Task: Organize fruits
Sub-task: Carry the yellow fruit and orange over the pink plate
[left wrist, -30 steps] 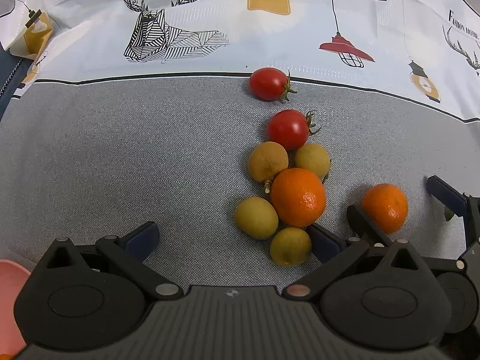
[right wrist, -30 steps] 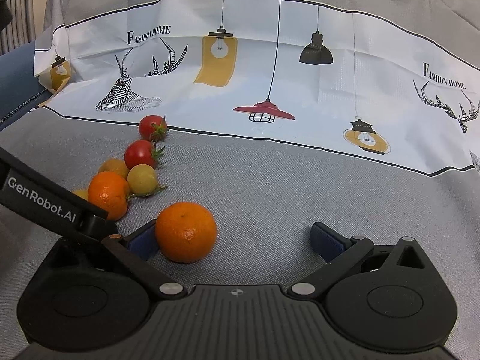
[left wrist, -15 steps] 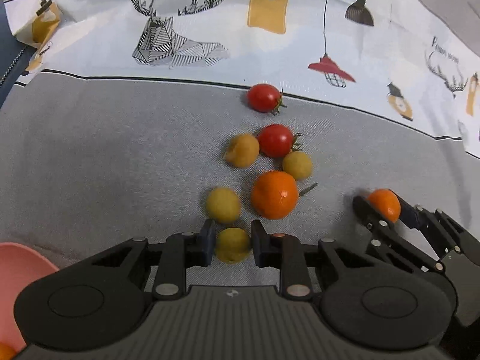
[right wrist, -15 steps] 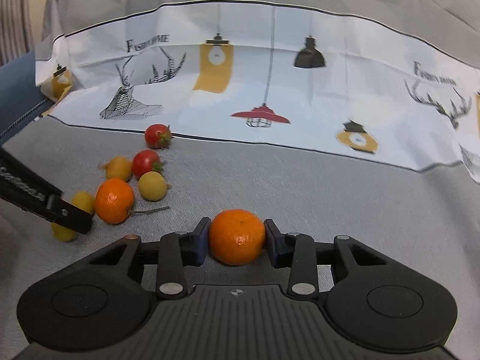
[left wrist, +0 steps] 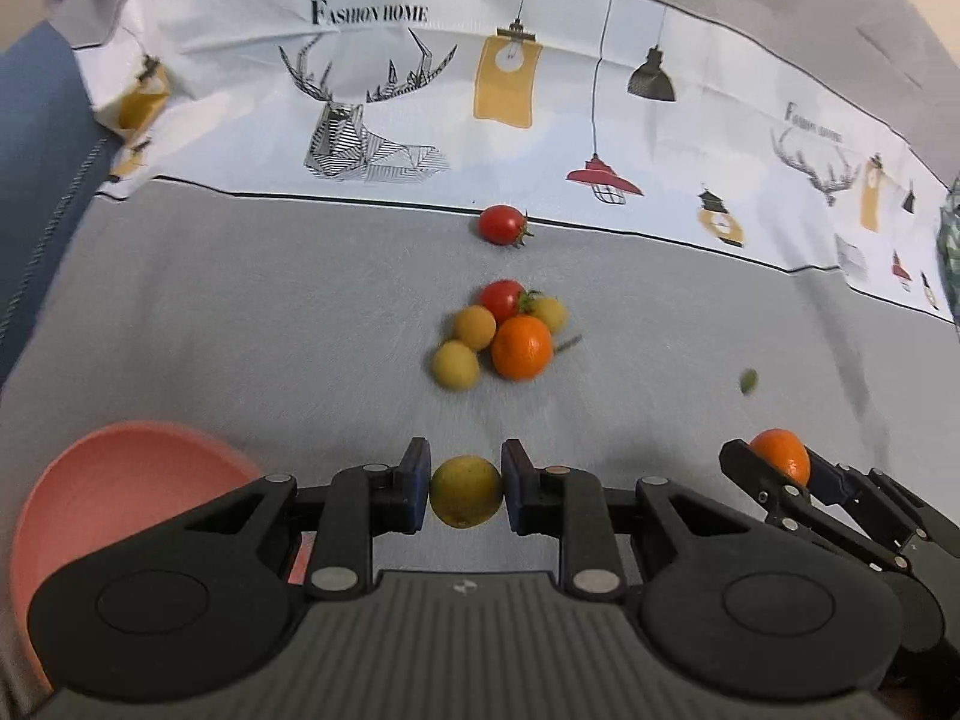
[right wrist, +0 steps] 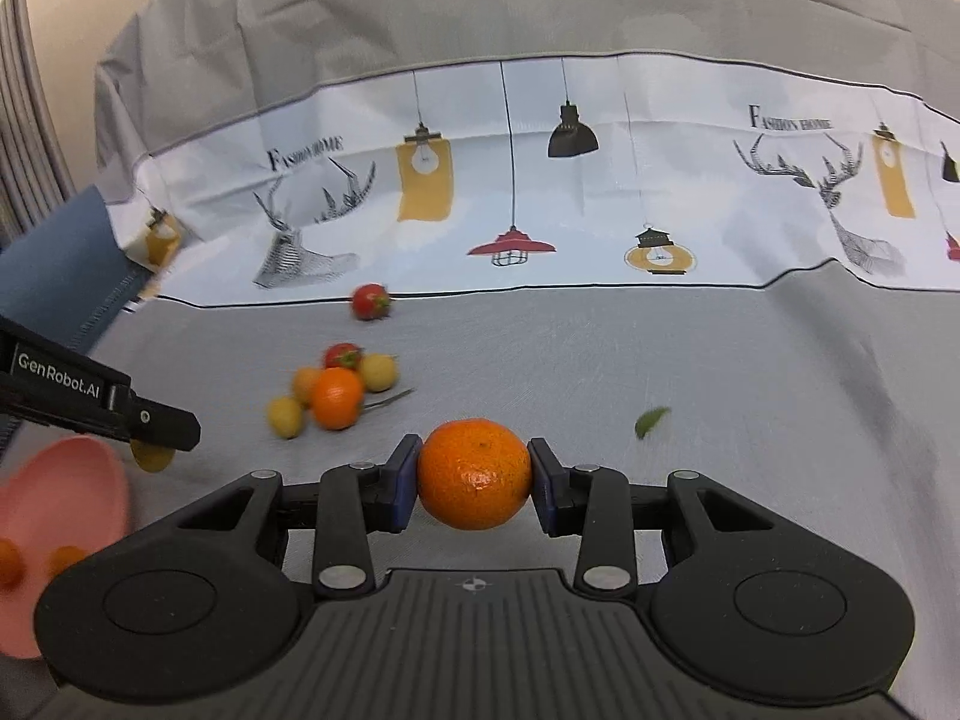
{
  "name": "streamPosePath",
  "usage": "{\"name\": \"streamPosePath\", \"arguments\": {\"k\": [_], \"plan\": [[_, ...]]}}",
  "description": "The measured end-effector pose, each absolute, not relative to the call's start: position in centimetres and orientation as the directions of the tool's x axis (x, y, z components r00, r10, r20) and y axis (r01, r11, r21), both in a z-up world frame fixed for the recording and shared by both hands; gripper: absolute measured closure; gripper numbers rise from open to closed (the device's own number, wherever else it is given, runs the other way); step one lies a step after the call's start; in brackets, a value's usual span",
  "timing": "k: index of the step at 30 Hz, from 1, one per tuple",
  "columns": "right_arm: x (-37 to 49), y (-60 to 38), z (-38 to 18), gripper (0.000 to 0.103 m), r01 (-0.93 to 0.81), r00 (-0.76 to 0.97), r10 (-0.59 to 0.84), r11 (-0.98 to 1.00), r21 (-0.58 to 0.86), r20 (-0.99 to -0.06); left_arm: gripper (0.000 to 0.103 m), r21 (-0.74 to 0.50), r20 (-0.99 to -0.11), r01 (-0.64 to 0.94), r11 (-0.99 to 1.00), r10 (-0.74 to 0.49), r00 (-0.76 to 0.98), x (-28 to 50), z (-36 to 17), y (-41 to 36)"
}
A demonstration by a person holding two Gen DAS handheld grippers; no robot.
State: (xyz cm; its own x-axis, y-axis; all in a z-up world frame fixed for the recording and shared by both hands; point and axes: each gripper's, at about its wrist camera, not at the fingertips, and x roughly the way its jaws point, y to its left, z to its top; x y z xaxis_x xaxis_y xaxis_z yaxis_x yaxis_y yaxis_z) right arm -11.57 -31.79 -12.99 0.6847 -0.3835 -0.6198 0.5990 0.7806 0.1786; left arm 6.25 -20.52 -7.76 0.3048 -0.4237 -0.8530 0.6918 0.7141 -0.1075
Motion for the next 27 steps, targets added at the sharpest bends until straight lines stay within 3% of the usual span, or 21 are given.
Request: {"name": "streamPosePath", "arguments": {"k": [18,27], "plan": [[-18.5,-13.7,-4.2,0.064,0.399,0.765,-0.224,0.901,0.17,-0.604,0.075,-0.07,-0.829,0.574,0.816,-0.368,0.421,-2.5,0.9,-1.0],[-20.5,-7.6,-0.8,0.064,0.291,0.826,-0.189,0.95,0.113,-0.531,0.075,-0.091,-0.782,0.501,0.86,-0.373,0.499,-6.1,3.9,6.6]]}}
